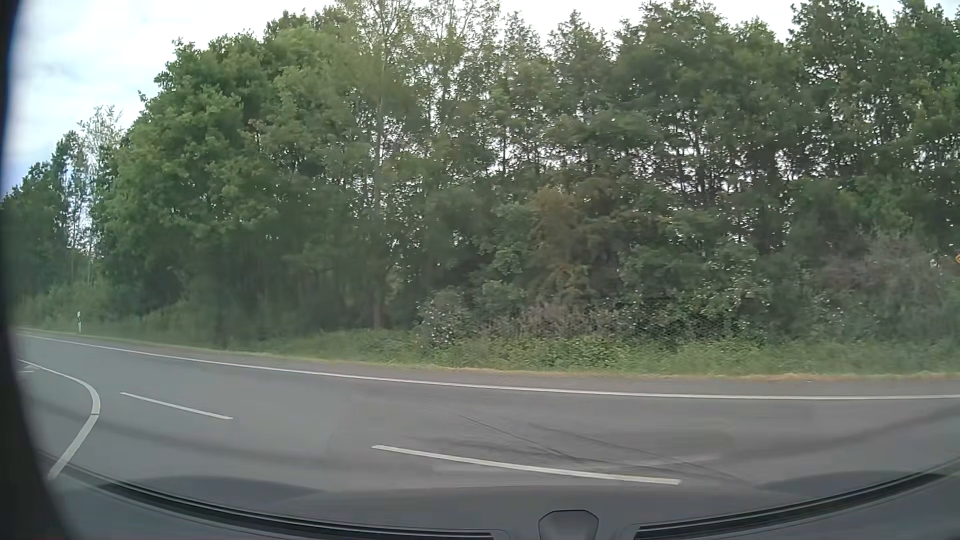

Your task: Follow the waypoints while adhering to traffic rules and regulations

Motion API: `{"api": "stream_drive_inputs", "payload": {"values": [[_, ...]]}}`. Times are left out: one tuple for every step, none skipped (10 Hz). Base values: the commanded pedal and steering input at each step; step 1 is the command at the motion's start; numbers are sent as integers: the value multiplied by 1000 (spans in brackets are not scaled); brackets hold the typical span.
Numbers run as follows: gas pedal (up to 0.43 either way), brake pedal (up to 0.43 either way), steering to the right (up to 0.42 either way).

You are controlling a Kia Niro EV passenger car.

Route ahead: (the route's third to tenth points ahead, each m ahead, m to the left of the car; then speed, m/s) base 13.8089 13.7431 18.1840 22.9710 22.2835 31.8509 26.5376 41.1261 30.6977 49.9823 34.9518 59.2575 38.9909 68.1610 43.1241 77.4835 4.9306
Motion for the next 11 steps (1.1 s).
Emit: {"api": "stream_drive_inputs", "payload": {"values": [[350,6,-341],[350,6,-351],[331,6,-353],[311,6,-344],[311,6,-342],[311,6,-345],[311,6,-345],[299,6,-342],[299,6,-338],[299,6,-339],[299,6,-339]]}}
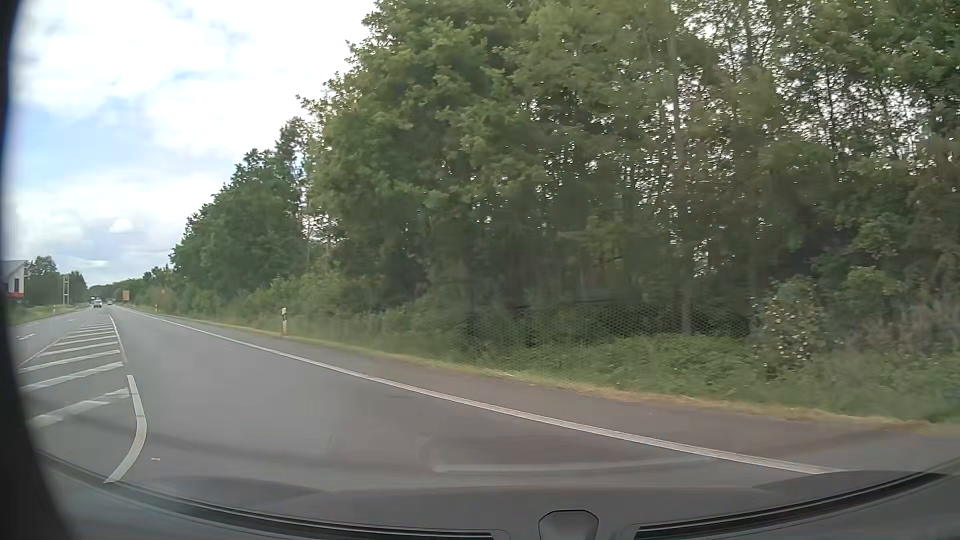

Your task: Follow the waypoints while adhering to traffic rules and regulations

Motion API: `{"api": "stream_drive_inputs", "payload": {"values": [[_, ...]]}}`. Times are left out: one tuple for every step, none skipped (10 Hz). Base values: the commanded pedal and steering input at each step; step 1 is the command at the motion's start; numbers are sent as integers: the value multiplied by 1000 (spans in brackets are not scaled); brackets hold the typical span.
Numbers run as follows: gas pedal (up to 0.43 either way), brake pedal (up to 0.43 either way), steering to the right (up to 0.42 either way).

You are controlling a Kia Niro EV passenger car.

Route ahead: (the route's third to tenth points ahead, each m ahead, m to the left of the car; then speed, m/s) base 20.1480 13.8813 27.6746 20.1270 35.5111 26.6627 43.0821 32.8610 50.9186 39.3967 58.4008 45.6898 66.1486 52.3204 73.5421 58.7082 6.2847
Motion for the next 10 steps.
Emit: {"api": "stream_drive_inputs", "payload": {"values": [[299,6,-335],[299,6,-328],[299,6,-322],[299,6,-312],[299,6,-296],[299,6,-283],[299,6,-264],[311,6,-241],[311,6,-225],[319,6,-216]]}}
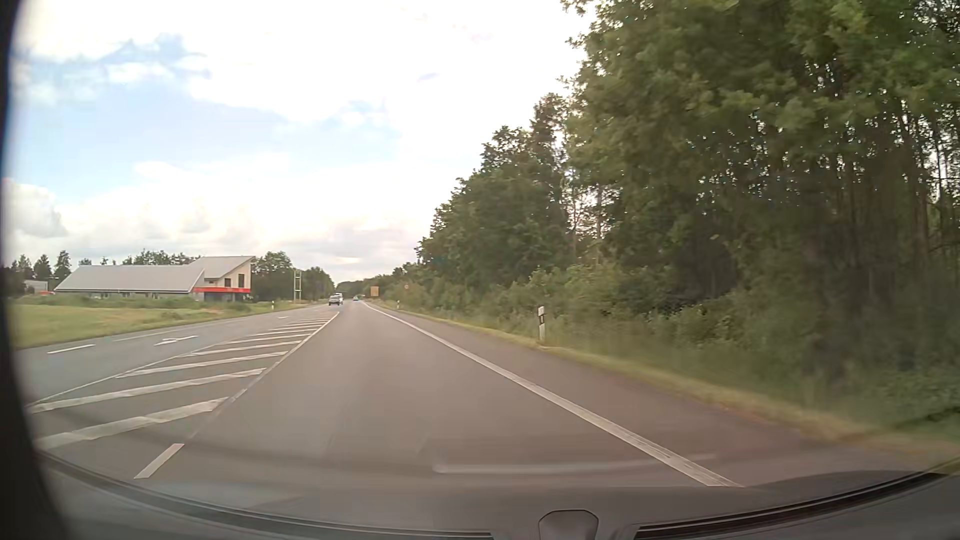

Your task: Follow the waypoints while adhering to traffic rules and regulations

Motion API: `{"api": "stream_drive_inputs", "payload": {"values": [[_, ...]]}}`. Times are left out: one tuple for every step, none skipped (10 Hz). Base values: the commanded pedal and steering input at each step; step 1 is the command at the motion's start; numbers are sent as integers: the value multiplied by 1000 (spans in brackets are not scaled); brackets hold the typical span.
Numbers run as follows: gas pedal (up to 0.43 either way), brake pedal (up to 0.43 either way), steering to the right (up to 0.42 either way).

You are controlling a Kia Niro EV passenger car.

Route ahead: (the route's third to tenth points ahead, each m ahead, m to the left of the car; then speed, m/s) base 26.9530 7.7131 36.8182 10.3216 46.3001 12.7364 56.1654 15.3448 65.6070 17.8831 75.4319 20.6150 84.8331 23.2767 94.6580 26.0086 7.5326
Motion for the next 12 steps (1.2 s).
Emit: {"api": "stream_drive_inputs", "payload": {"values": [[319,6,-213],[331,6,-205],[339,6,-184],[339,6,-152],[339,6,-118],[350,6,-93],[350,6,-76],[350,6,-61],[350,6,-51],[350,6,-43],[350,6,-39],[350,6,-32]]}}
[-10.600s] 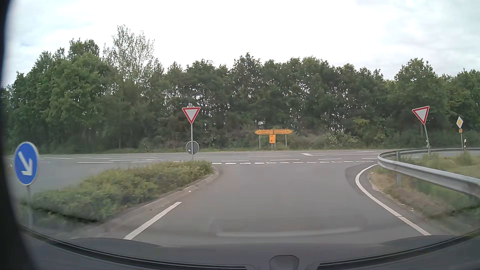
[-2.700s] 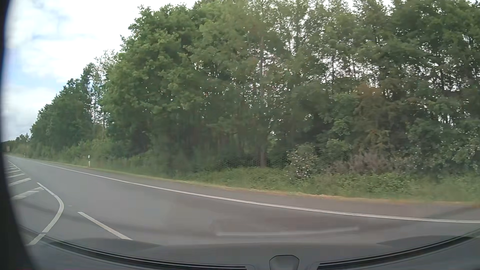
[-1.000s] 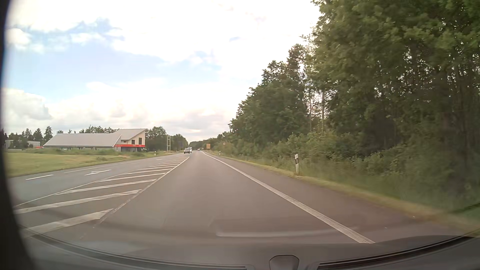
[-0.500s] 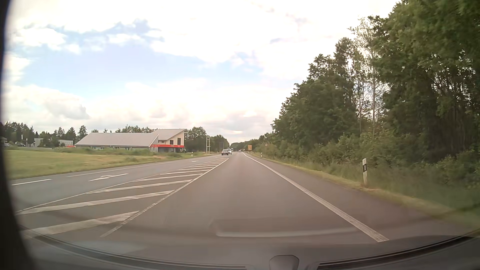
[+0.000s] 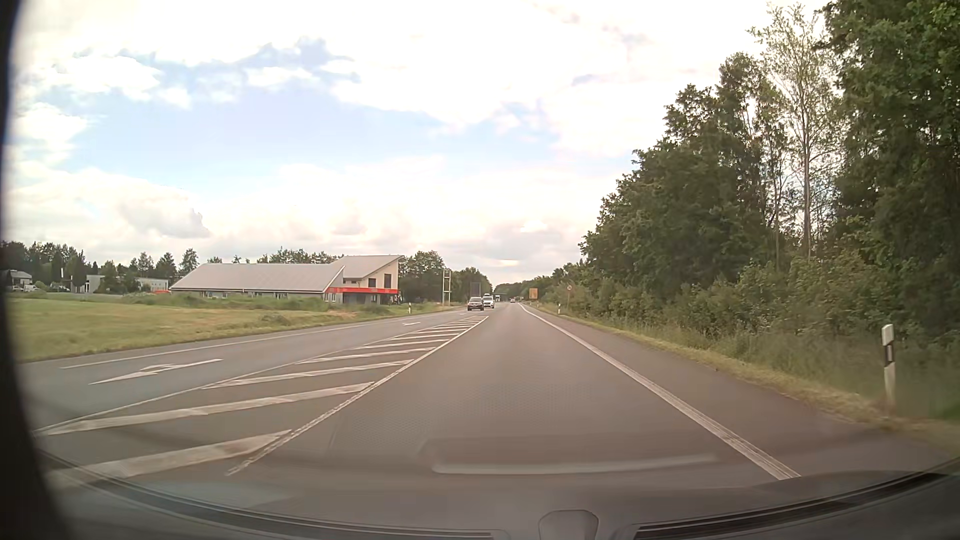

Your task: Follow the waypoints while adhering to traffic rules and regulations

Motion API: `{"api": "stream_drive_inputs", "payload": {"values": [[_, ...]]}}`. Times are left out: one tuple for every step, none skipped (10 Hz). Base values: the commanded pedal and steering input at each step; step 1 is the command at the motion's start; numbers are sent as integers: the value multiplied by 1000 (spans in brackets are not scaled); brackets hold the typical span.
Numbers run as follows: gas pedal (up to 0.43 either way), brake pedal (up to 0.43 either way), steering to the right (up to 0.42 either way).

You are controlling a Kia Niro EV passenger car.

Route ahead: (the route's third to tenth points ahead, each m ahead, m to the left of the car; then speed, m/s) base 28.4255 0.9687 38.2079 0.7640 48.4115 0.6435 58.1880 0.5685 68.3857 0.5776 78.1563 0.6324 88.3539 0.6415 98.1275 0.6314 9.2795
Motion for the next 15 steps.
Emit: {"api": "stream_drive_inputs", "payload": {"values": [[350,6,-26],[350,6,-21],[350,6,-20],[350,6,-16],[350,6,-9],[350,6,-4],[358,6,-3],[370,6,2],[370,6,7],[370,6,10],[370,6,10],[378,6,9],[378,6,9],[378,6,9],[378,6,8]]}}
